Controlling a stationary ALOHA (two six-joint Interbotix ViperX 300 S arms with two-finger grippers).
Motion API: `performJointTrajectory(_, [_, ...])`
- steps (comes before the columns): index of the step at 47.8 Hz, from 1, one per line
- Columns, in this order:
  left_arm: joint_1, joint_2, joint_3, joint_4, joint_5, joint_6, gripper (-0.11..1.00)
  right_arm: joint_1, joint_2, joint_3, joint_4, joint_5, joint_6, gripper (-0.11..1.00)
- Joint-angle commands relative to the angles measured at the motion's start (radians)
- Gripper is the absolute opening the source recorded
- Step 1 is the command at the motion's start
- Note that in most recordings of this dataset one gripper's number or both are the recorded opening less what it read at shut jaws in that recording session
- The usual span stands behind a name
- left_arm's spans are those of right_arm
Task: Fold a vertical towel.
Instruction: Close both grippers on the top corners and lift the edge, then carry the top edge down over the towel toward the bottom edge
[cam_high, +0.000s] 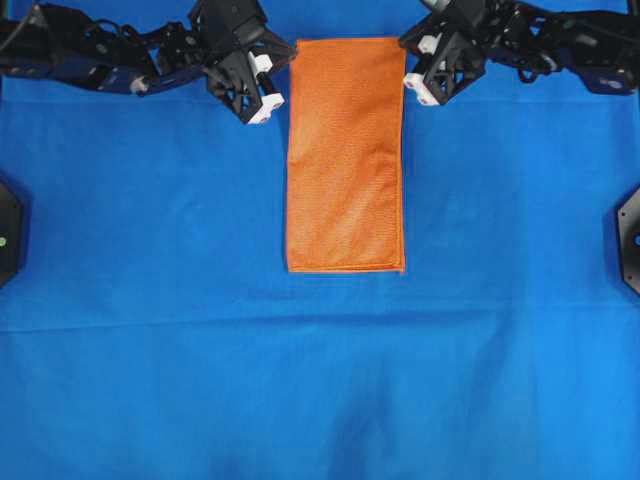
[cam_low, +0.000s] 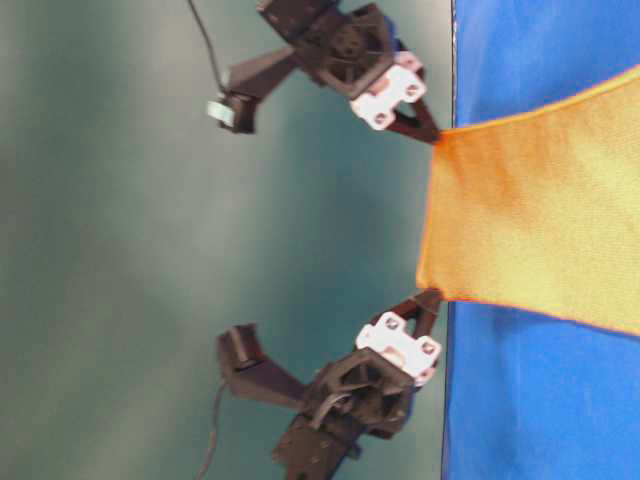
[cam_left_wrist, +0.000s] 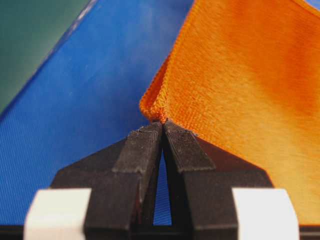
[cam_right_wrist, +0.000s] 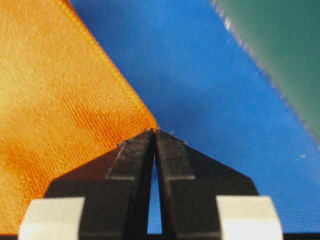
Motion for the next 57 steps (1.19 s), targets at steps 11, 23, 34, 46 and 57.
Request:
performJointTrajectory(11, [-0.094, -0.189, 0.054, -0.002, 0.041, 0.034, 0.01, 0.100, -0.213, 0.055, 0.002, 0.043, 0.008, 0.02])
performJointTrajectory(23, [-0.227, -0.249, 0.118, -0.002, 0.048, 0.038, 0.01, 0.245, -0.288, 0.133, 0.015, 0.052, 0.040, 0.02])
performJointTrajectory(34, [-0.362, -0.261, 0.163, -0.002, 0.081, 0.035, 0.01, 0.394, -0.293, 0.164, 0.018, 0.089, 0.097, 0.02])
performJointTrajectory(46, [-0.471, -0.202, 0.172, -0.002, 0.097, 0.018, 0.01, 0.483, -0.224, 0.172, 0.018, 0.092, 0.149, 0.02])
performJointTrajectory(57, [-0.492, -0.109, 0.160, -0.003, 0.057, 0.017, 0.01, 0.515, -0.132, 0.166, 0.018, 0.069, 0.176, 0.02])
